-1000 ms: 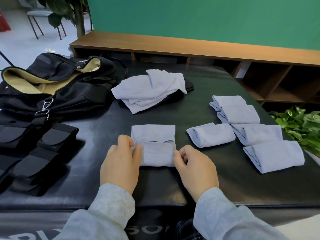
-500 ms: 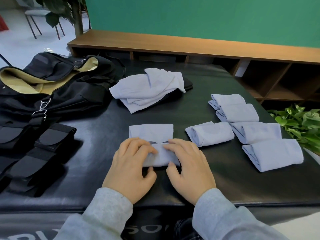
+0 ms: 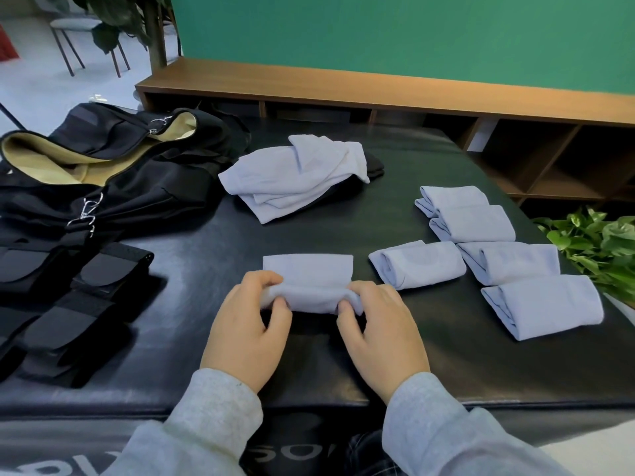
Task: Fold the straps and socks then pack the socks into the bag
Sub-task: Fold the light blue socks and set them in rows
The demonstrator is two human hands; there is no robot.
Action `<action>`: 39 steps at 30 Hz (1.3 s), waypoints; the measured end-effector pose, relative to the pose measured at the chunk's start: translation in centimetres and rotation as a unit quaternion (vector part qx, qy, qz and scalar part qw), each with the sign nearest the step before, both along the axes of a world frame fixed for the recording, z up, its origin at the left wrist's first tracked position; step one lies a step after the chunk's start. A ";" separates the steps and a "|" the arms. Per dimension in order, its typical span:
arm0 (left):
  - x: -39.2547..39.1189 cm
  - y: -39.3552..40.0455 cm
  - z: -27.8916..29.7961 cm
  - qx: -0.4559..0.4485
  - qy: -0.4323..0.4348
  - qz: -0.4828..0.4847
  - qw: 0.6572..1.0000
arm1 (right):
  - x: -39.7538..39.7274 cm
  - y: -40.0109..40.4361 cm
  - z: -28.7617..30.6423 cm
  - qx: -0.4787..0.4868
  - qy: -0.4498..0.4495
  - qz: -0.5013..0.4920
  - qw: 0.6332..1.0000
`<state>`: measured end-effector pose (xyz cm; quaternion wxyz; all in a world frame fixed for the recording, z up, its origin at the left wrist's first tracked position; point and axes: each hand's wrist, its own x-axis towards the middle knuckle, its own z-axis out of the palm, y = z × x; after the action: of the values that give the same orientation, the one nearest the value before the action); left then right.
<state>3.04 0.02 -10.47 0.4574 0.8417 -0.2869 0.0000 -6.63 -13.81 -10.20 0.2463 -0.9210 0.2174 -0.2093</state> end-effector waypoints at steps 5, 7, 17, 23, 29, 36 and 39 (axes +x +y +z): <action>-0.2 0.1 0.1 -0.051 0.036 0.030 0.998 | -0.5 0.3 0.0 -0.010 -0.058 -0.018 0.998; -0.1 0.0 0.0 -0.065 0.032 0.031 0.997 | -0.5 0.3 0.1 0.001 -0.046 -0.004 0.999; -0.2 0.0 0.4 -0.063 0.072 0.002 0.995 | -0.4 0.2 0.6 0.056 0.021 -0.023 0.998; -0.1 0.2 0.3 -0.028 0.069 -0.026 0.997 | -0.6 0.1 0.2 0.040 0.002 -0.005 0.999; 0.2 0.1 -0.1 -0.008 0.042 -0.029 0.999 | -0.5 0.1 0.0 0.031 -0.003 -0.001 1.000; 0.2 0.2 0.0 0.000 0.014 -0.055 0.998 | -0.5 0.1 0.0 0.028 -0.009 0.003 1.000; 0.3 0.6 -0.3 -0.016 -0.004 -0.079 0.997 | -0.6 0.2 0.1 0.033 -0.007 0.005 0.999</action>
<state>3.31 0.61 -10.79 0.4679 0.8091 -0.3543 -0.0287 -7.24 -13.65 -10.14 0.2795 -0.9117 0.2181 -0.2075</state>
